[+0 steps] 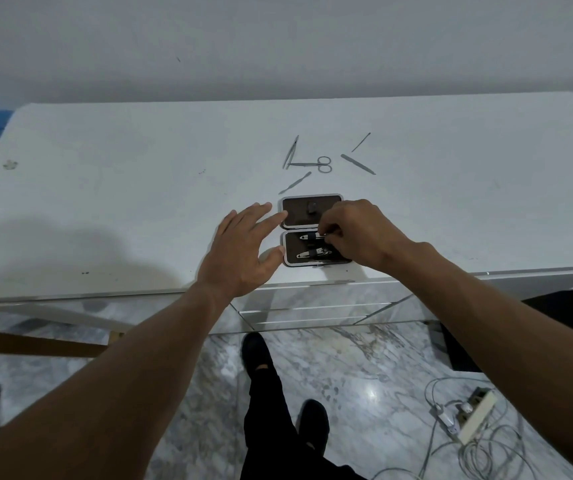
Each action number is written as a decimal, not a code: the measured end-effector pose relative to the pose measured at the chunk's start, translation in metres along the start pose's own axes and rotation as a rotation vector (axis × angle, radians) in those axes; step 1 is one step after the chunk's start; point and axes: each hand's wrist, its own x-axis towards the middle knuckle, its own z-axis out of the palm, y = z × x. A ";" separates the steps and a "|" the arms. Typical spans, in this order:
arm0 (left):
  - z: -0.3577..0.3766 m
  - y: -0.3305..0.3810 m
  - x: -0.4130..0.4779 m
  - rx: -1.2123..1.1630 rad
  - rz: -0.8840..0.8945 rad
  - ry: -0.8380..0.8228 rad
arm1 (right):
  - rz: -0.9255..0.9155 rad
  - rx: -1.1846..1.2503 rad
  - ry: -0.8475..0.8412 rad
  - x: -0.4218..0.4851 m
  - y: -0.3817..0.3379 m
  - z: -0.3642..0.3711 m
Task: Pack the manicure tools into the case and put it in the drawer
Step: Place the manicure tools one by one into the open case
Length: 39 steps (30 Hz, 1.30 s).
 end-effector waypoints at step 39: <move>-0.007 0.002 0.001 0.020 0.002 -0.055 | 0.371 -0.031 0.071 0.178 -0.024 0.000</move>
